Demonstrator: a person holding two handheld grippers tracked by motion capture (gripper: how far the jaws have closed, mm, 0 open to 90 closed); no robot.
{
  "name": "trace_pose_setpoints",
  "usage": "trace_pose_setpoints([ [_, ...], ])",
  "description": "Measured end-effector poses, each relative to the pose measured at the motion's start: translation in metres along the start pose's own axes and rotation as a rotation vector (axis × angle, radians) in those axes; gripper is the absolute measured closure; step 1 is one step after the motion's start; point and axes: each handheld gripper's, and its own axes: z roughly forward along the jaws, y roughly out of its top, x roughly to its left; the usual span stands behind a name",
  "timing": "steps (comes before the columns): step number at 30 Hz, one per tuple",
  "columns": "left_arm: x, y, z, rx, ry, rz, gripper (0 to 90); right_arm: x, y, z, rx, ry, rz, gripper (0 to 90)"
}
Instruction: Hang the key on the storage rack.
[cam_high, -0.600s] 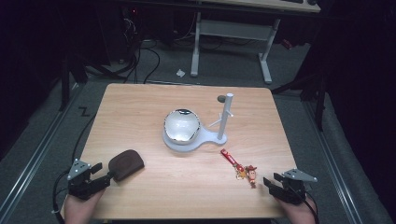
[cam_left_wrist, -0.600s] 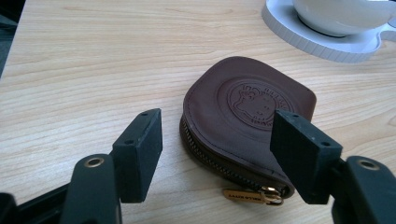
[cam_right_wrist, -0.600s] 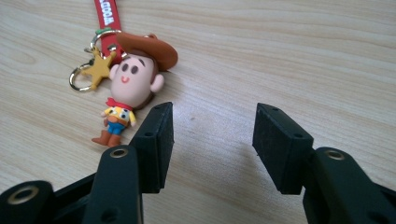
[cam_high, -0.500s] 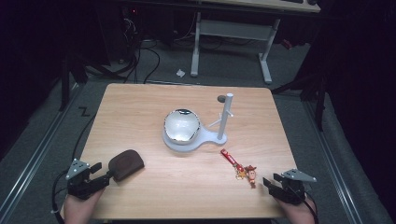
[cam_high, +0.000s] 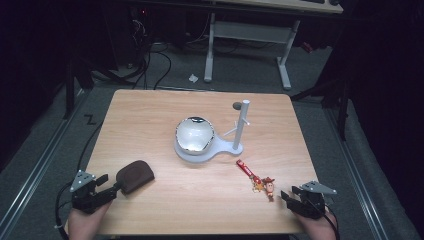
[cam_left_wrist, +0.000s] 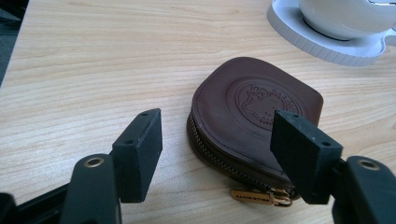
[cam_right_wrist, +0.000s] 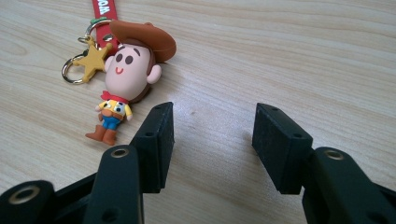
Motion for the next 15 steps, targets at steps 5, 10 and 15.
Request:
trace_pose_setpoints([
  [5, -0.0003, -0.0002, -0.0012, -0.008, 0.002, -0.003, 34.5, -0.0004, -0.0009, 0.0006, 0.007, -0.001, 0.003, 48.8],
  [10, -0.0014, -0.0001, -0.0003, -0.004, -0.002, 0.001, 34.6, 0.0002, -0.0011, 0.0011, 0.007, -0.007, 0.001, 48.9],
  [15, -0.0066, 0.0000, 0.0018, 0.002, 0.007, 0.025, 34.8, 0.0008, -0.0017, 0.0011, 0.006, -0.014, -0.003, 49.3],
])
